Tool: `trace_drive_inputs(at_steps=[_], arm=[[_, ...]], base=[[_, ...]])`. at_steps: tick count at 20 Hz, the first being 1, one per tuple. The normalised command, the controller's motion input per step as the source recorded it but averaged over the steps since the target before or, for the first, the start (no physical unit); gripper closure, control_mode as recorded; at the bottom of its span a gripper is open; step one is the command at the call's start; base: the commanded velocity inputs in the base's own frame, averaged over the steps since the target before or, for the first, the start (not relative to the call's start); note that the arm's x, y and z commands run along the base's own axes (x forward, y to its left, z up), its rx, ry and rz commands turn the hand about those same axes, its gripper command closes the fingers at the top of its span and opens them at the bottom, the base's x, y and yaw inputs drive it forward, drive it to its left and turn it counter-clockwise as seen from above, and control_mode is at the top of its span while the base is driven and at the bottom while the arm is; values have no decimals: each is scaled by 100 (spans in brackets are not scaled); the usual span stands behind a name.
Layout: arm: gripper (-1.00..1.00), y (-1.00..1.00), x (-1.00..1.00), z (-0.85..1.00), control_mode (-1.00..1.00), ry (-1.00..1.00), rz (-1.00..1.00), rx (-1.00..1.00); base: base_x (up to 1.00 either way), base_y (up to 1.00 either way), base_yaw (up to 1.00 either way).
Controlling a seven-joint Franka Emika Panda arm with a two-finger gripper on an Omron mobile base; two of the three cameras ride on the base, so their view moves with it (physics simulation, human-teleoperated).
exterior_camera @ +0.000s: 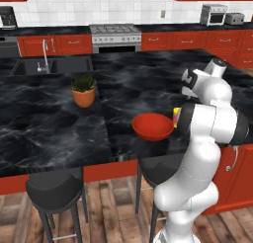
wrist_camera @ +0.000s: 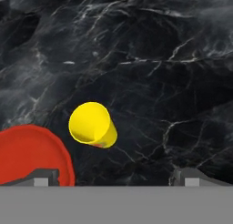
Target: Place the cup inside the bowl on the dining table and move the bowl to any counter.
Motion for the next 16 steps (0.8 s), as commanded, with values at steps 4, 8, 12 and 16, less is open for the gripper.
trace_drive_inputs(at_steps=[4, 8, 12, 16], arm=[[-100, 0, 23, -7, -100, 0, -3, 0], [-100, 0, 21, -4, -100, 0, -4, 0], [-100, 0, 14, -6, -100, 0, -3, 0], [-100, 0, 18, -6, -100, 0, -3, 0]], base=[[0, 0, 0], [0, 0, 0], [0, 0, 0], [0, 0, 0]])
